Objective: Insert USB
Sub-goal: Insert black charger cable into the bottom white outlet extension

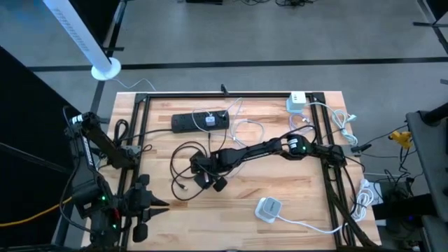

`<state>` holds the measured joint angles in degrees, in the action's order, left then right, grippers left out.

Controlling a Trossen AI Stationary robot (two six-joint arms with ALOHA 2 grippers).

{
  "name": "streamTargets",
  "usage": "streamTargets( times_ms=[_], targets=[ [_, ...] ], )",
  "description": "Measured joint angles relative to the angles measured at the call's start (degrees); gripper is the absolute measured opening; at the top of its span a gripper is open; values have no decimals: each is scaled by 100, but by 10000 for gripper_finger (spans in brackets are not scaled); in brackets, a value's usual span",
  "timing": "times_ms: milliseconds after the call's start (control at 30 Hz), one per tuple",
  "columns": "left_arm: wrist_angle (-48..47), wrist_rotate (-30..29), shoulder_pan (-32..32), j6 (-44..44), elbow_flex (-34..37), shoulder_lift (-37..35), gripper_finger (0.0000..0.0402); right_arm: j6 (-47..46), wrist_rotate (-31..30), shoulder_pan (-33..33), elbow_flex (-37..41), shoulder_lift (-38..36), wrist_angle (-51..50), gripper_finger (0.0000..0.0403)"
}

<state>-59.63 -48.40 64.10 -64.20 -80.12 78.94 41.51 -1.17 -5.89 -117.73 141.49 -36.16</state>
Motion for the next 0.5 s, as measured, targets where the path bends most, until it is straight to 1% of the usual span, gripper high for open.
streamTargets(
  times_ms=[67,133,167,267,333,400,500],
  targets=[
    [4,-2,0,27,0,0,47,-147,-13,-2,2,10,92,83],
    [2,0,0,93,0,0,47,-313,-44,-16,-80,31,161,31],
    [2,0,0,114,0,0,47,-435,-57,-19,-146,46,168,20],
    [-9,9,15,43,-18,-11,47,-1025,-61,-22,-407,38,-62,17],
    [-76,49,68,72,-178,-11,47,-1291,-55,-21,-586,-89,-275,17],
    [-116,54,129,201,-414,-19,47,-1508,-54,-17,-747,-368,-455,17],
    [-118,-33,199,619,-781,-24,47,-1871,-8,-2,-951,-1003,-580,17]
  ],
)
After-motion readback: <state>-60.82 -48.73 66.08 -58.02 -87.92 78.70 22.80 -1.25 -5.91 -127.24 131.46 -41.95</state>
